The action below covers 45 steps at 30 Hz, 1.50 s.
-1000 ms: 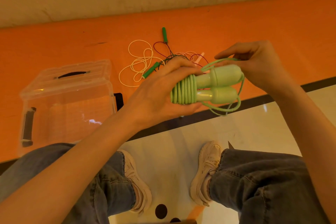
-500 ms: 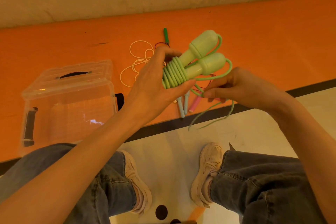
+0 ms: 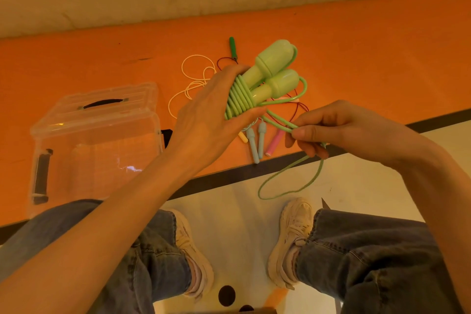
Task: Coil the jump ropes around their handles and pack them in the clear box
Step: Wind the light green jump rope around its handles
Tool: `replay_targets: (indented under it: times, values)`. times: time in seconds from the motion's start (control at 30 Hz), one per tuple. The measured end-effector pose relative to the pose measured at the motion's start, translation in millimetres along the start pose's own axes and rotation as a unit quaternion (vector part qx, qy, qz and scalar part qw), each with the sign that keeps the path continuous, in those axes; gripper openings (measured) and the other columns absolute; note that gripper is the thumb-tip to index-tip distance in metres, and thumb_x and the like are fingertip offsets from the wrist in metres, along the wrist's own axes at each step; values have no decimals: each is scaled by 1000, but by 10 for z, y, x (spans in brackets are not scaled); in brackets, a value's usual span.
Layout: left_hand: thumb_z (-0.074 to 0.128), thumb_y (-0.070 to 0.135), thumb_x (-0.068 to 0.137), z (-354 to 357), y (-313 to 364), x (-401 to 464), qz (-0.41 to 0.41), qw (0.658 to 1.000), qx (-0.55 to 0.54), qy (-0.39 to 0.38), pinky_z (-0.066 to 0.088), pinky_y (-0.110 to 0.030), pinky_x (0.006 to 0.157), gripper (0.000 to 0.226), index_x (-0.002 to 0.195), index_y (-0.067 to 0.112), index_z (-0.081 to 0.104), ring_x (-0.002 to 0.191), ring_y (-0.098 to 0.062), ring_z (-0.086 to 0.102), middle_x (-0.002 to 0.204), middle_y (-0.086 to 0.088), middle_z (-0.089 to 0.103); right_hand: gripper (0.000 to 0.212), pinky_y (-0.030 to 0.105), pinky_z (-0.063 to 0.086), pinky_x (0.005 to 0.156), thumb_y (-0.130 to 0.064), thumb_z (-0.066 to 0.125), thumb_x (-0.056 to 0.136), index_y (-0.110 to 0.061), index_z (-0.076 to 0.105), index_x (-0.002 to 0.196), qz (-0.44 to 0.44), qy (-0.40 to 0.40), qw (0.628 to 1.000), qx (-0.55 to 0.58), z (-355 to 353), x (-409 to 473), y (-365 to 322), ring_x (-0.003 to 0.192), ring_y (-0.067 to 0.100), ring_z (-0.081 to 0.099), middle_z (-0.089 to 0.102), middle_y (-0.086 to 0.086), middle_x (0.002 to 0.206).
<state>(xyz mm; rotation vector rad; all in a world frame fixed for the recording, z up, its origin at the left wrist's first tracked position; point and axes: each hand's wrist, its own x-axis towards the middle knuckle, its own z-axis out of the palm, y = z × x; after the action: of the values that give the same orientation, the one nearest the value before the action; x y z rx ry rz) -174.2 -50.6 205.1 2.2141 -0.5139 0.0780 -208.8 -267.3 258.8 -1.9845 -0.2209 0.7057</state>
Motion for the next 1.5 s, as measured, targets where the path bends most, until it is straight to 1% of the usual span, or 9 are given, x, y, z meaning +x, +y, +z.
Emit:
replay_targets:
  times: [0.4,0.47,0.67,0.93,1.07,1.17,1.3,1.4,1.5]
  values:
    - [48,46,93,17,-19,-45,45,983,121,-134,47,-41,84,61,144,23,25,117,-19,47,138,0,38,26,15,43,49,-22,45,96,-10,64,83,25,25,999,7,56,-14,-86,46,8,47,56,-2,56]
    - [48,44,94,23,-22,-61,47,979,129,-149,44,-38,90,62,146,22,22,119,-19,45,139,-1,38,26,15,43,49,-22,46,96,-10,64,83,26,31,999,12,69,-5,-87,46,10,47,57,-1,57]
    - [53,59,84,67,32,-142,36,970,136,-198,42,-29,80,73,143,29,21,116,-15,47,135,4,38,29,20,44,47,-24,45,97,-7,66,87,21,14,1000,-2,149,42,-63,43,17,51,61,3,58]
    - [46,57,79,95,50,-107,28,962,232,-142,34,-30,67,71,140,24,30,111,-23,53,133,1,44,26,20,44,47,-33,56,92,-10,65,81,-11,-7,995,-95,267,15,-127,41,12,55,63,3,61]
    - [53,64,82,104,51,-133,31,963,242,-113,31,-29,61,66,133,25,40,102,-22,58,125,3,52,8,29,53,50,-29,67,83,-22,71,85,-39,91,961,-258,164,-70,-142,47,6,60,65,-6,63]
    - [51,69,78,116,36,-118,13,961,258,-99,33,-29,60,69,130,24,42,99,-22,59,120,3,54,13,41,52,54,-32,65,81,-24,72,90,-98,184,908,-364,149,-109,-178,57,8,60,67,-7,69]
    - [49,70,76,116,34,-106,2,953,280,-113,33,-31,60,75,134,24,37,102,-24,59,121,2,52,20,37,52,50,-34,63,86,-18,74,88,-193,160,890,-381,310,-94,-246,58,9,57,70,-4,74]
    - [44,72,76,111,54,-126,17,957,268,-111,38,-32,58,75,132,23,40,97,-24,61,120,1,54,30,39,52,54,-41,53,87,-19,74,93,-192,147,894,-376,287,-70,-238,65,10,59,70,-5,82]
    - [49,65,83,130,72,-129,30,956,273,-100,36,-30,56,64,131,23,43,93,-23,62,119,2,55,25,34,50,54,-39,61,85,-20,75,96,-178,181,895,-366,158,-81,-212,60,0,49,70,-6,84]
